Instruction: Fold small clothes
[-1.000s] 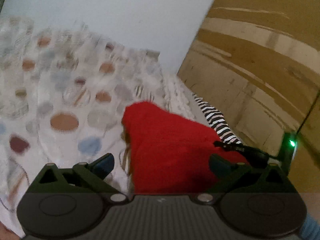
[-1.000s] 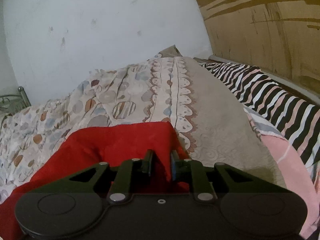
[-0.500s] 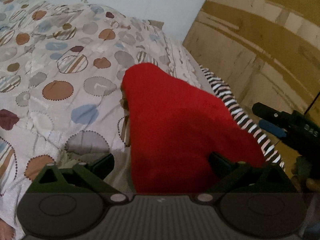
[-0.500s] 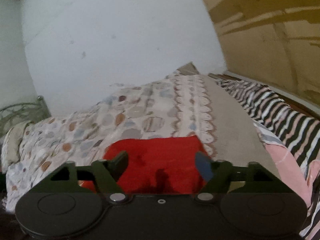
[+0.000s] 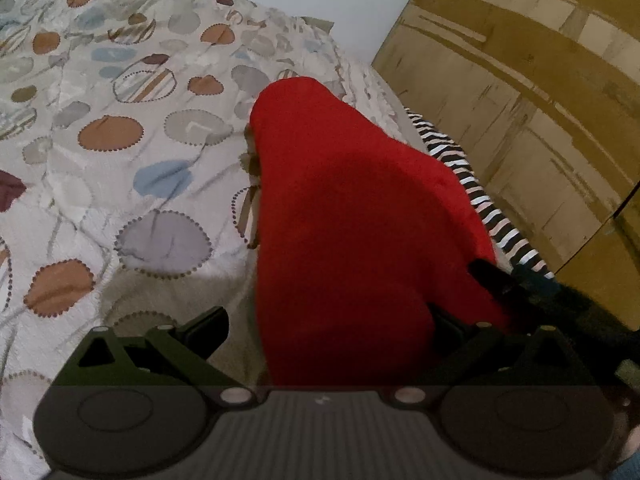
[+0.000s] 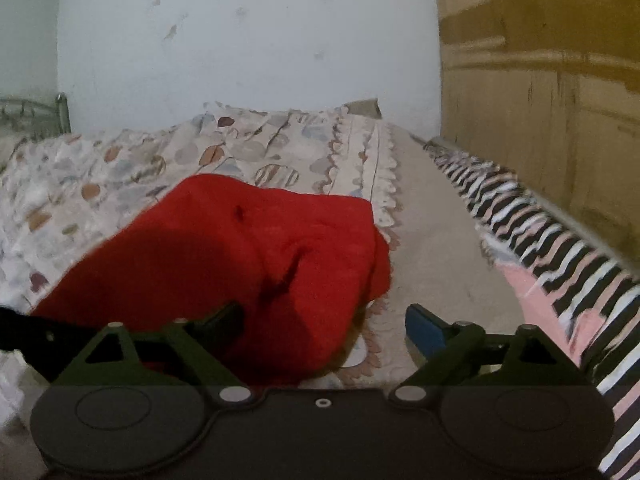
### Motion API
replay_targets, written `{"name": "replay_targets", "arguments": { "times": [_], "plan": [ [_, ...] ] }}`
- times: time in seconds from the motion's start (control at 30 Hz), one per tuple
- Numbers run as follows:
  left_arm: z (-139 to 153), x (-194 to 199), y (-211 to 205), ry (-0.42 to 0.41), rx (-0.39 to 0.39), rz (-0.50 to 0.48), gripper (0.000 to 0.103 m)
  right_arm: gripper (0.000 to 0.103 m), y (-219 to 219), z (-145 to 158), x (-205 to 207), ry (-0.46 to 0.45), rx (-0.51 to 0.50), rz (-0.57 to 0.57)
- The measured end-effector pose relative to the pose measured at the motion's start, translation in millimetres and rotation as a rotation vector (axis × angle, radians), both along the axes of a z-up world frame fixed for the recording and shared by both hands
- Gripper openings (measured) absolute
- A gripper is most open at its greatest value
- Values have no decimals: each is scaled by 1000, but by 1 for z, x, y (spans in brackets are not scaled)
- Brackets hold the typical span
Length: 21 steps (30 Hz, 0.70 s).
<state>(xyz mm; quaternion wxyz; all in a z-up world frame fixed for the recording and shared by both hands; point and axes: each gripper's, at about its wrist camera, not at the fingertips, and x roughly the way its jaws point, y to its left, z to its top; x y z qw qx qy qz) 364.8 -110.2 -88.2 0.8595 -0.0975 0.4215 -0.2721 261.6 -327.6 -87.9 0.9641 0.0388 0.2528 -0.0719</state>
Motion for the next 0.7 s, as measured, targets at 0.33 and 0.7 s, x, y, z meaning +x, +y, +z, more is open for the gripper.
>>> {"name": "replay_targets", "arguments": {
  "times": [0.33,0.7],
  "plan": [
    [1,-2,-10,-26,57,-9,103,85,-54,30,39,-143,205,1],
    [1,1,-11,-3,42,-12,103,10,-98,5,118,-4,370,-29]
  ]
}}
